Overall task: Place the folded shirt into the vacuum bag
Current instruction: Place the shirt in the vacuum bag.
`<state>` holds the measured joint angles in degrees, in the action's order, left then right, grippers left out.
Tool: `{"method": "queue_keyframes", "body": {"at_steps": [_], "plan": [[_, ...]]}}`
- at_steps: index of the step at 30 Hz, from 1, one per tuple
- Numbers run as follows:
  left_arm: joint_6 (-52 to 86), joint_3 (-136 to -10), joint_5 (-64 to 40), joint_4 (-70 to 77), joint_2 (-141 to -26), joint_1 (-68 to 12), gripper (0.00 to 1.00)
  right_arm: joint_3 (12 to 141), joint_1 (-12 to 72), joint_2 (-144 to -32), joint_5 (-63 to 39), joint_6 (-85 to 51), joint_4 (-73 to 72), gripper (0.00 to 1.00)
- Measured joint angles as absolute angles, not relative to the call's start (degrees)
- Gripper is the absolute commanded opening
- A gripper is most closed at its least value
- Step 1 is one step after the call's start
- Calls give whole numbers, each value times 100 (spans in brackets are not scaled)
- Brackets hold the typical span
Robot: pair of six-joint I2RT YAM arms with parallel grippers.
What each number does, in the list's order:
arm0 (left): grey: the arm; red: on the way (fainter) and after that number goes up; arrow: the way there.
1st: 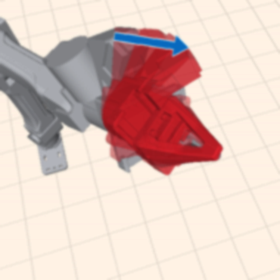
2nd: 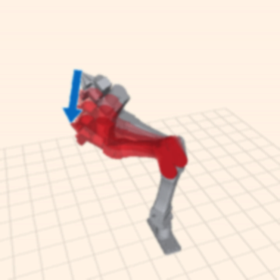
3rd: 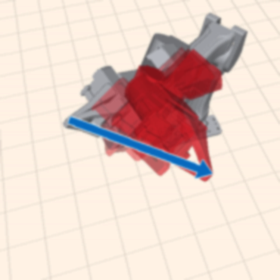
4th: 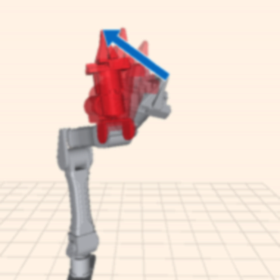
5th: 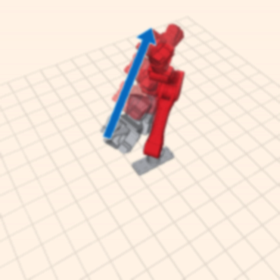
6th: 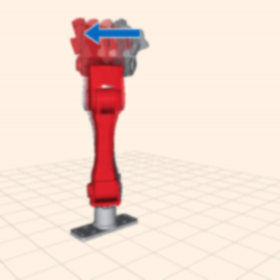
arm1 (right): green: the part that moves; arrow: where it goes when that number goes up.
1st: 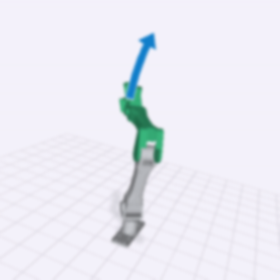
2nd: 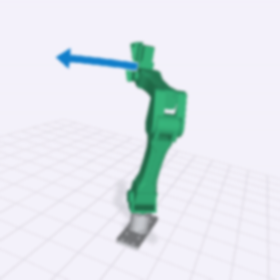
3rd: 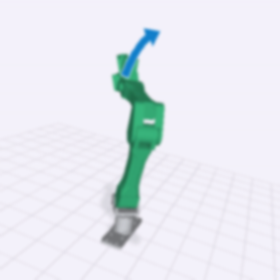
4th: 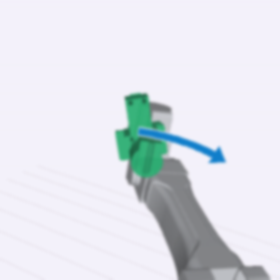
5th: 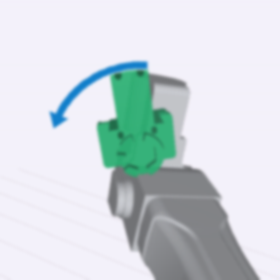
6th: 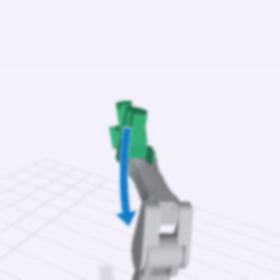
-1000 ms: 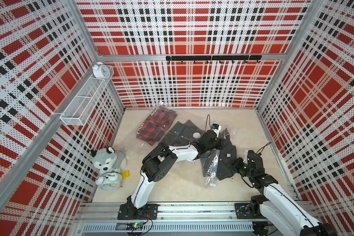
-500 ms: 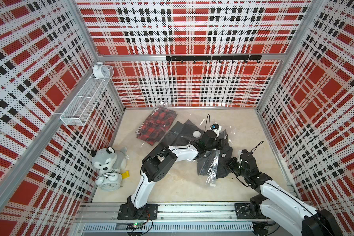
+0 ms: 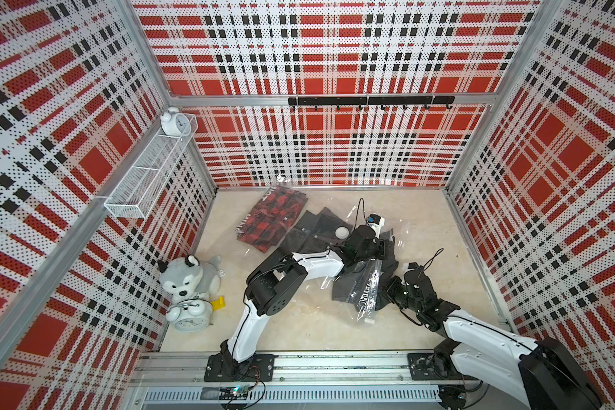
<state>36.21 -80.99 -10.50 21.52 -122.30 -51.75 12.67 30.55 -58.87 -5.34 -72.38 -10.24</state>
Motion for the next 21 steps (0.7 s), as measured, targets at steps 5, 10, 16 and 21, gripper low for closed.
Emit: {"method": "queue_keyframes", "body": {"at_steps": [5, 10, 16, 21], "plan": [[3667, -8097, -1100, 2198, -12230, -5151, 0, 1247, 3065, -6353, -624, -7332, -1610, 0], [3736, -8058, -1164, 2261, -12184, -5131, 0, 1090, 3107, -6851, -755, -7450, -2379, 0], [3819, -8038, -1201, 2318, -12125, -5105, 0, 1061, 3315, -7612, -816, -7649, -3317, 0], [3863, -8038, -1249, 2359, -12125, -5078, 0, 1041, 3492, -8167, -888, -7828, -4058, 12]]}}
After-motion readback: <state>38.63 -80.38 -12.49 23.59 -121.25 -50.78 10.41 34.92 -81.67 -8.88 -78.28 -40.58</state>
